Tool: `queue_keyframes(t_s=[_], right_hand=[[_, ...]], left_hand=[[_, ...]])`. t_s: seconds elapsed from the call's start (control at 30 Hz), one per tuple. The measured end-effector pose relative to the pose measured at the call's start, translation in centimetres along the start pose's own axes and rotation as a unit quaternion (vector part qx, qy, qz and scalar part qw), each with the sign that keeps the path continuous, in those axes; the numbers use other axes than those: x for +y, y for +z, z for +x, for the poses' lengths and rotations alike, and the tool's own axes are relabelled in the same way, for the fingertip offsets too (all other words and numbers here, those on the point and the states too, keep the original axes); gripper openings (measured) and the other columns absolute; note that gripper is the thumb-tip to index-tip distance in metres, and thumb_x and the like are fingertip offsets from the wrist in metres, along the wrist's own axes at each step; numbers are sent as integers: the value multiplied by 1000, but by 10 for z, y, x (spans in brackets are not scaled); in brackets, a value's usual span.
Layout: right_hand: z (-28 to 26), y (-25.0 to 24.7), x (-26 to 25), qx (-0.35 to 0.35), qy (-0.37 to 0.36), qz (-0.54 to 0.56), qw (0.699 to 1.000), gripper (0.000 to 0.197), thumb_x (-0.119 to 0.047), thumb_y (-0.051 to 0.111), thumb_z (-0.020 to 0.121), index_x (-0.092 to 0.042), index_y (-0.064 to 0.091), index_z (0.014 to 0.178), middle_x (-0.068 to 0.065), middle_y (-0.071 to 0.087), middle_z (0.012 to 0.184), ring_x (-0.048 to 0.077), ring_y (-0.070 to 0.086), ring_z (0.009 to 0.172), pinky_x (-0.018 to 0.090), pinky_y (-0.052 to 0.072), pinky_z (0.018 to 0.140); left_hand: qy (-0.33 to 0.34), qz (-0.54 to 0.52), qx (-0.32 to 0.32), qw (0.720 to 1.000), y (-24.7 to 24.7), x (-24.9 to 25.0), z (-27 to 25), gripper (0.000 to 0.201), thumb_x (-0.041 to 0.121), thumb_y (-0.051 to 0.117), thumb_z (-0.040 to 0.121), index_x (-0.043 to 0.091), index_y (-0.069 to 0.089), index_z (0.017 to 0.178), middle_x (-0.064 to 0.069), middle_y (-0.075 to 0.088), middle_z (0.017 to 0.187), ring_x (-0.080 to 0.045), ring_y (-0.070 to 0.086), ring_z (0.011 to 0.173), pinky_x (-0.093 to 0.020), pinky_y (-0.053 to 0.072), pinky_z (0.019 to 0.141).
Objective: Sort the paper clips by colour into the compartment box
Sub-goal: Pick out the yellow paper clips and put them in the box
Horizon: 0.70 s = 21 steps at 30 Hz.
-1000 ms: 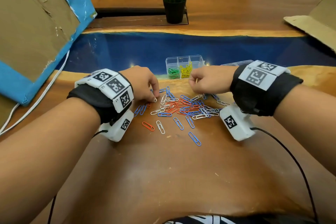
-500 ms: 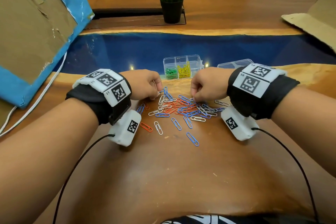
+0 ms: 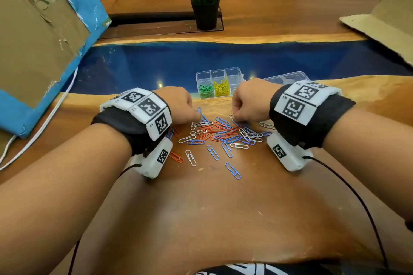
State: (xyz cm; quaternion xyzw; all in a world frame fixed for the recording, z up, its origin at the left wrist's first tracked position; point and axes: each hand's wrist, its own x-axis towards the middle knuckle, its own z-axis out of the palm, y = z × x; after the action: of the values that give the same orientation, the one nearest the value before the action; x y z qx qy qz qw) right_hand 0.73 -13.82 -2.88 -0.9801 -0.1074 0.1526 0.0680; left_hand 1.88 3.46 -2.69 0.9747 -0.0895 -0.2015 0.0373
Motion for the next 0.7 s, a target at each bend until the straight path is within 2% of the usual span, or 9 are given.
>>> queue_keyframes(t_s=[0.1,0.23,0.33,0.4,0.47,0.57,0.63,0.7], right_hand=[[0,0,-1,-10,10,-7,1000,24,-26,63,81,-7,72,93,8,72,93,24,66,92,35,57,81],[-2,-1,0,-38,6,2,999,24,-29,65,80,-8,72,89,6,69,85,21,63,84,32,54,77],[-5,-6,4,-32,5,58,998,13,-27,64,80,-14,66,76,2,64,76,18,58,75,32,52,75],[-6,-11,10,-14,7,128,992,5,-19,61,80,-17,63,76,0,63,72,16,54,68,29,48,69],[-7,-13,16,-3,22,235,972,10,-10,55,82,-17,62,82,0,60,68,15,50,59,25,46,58],[-6,-15,25,-31,80,383,920,17,-3,48,89,-6,64,95,5,52,67,14,45,53,22,44,52],[-4,-15,29,-44,116,433,893,19,-3,46,90,-4,65,91,7,51,68,14,46,54,22,47,50],[-3,-13,31,-46,133,451,881,20,-3,45,91,-6,62,83,8,52,70,15,49,55,22,49,49]], left_hand=[[3,23,17,1000,1,1,-1,29,40,68,79,12,70,87,-5,67,88,-22,61,89,-27,45,71],[7,7,16,1000,0,4,-3,19,31,69,79,13,71,86,-2,69,88,-20,63,88,-27,46,68],[3,-4,4,1000,0,3,-3,26,33,65,80,10,73,89,-7,72,93,-23,66,92,-30,51,74],[3,-7,-2,1000,0,2,-3,33,37,56,84,9,70,93,-9,70,98,-25,64,95,-32,51,80],[3,-33,-5,999,-1,0,-1,34,38,49,87,9,67,92,-9,68,100,-24,62,92,-33,49,84],[11,-94,2,996,-4,-3,0,25,34,48,86,15,58,72,-8,69,89,-18,55,65,-33,49,77],[16,-130,10,991,-3,-4,1,21,30,50,84,19,51,67,-4,64,78,-16,49,55,-30,45,69],[24,-155,10,988,-1,-6,3,17,28,50,86,22,51,70,2,58,70,-12,47,53,-25,40,64]])
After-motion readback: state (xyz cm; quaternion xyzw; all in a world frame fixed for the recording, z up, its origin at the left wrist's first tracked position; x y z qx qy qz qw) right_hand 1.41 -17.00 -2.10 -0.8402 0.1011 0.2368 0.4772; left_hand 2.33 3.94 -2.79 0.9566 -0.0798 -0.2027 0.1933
